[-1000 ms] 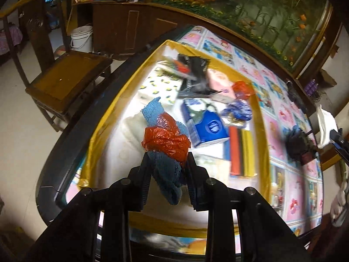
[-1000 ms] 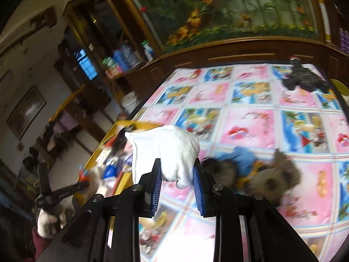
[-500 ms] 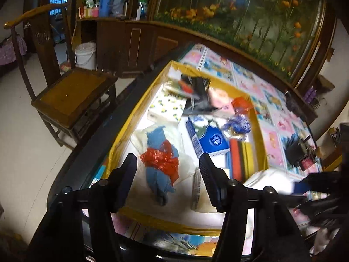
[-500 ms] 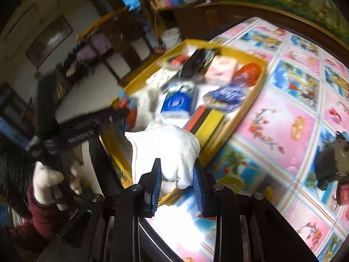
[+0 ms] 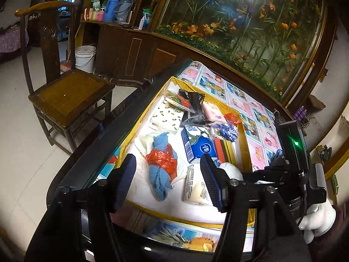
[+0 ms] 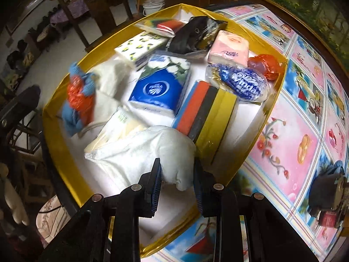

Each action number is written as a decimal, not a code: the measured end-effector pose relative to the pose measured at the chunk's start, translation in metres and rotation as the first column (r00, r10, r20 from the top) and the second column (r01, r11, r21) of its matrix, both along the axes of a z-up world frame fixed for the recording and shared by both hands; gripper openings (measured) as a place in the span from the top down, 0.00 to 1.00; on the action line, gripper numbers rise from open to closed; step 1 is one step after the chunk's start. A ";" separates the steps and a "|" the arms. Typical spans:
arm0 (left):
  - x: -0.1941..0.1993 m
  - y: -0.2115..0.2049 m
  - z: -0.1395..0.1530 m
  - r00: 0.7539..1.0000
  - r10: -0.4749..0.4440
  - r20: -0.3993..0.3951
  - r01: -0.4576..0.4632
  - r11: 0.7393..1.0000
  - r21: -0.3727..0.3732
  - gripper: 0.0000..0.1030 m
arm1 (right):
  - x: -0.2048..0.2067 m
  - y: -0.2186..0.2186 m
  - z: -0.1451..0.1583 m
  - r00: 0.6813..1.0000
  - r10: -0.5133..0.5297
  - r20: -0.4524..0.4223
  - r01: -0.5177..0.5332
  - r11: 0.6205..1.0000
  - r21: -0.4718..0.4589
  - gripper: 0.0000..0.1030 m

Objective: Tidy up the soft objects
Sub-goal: 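Move both open tools back toward the items beside the black motors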

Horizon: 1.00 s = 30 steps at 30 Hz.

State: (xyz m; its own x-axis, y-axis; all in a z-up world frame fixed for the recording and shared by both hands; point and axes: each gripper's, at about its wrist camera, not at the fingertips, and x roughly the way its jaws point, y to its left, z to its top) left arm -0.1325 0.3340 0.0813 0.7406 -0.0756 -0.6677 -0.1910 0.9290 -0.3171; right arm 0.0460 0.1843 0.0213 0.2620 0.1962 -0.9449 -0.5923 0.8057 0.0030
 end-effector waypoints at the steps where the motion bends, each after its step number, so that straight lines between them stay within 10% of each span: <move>1: -0.001 -0.001 0.001 1.000 0.001 0.001 -0.001 1.000 0.002 0.42 | -0.002 0.001 0.000 1.000 0.007 0.000 -0.007 1.000 -0.005 0.74; 5: -0.002 -0.009 0.001 1.000 0.001 -0.006 -0.001 1.000 0.031 0.42 | -0.030 0.008 -0.004 0.996 0.092 -0.017 -0.092 0.995 -0.028 0.71; 14: -0.011 -0.049 0.015 1.000 0.026 0.009 -0.028 0.973 0.230 0.28 | -0.063 -0.045 0.050 0.995 0.017 0.094 -0.036 0.977 0.212 0.23; 30: -0.009 -0.138 0.023 0.998 -0.067 -0.020 0.068 0.881 0.469 0.28 | -0.109 -0.210 0.059 0.941 -0.305 0.144 0.218 0.875 0.433 0.20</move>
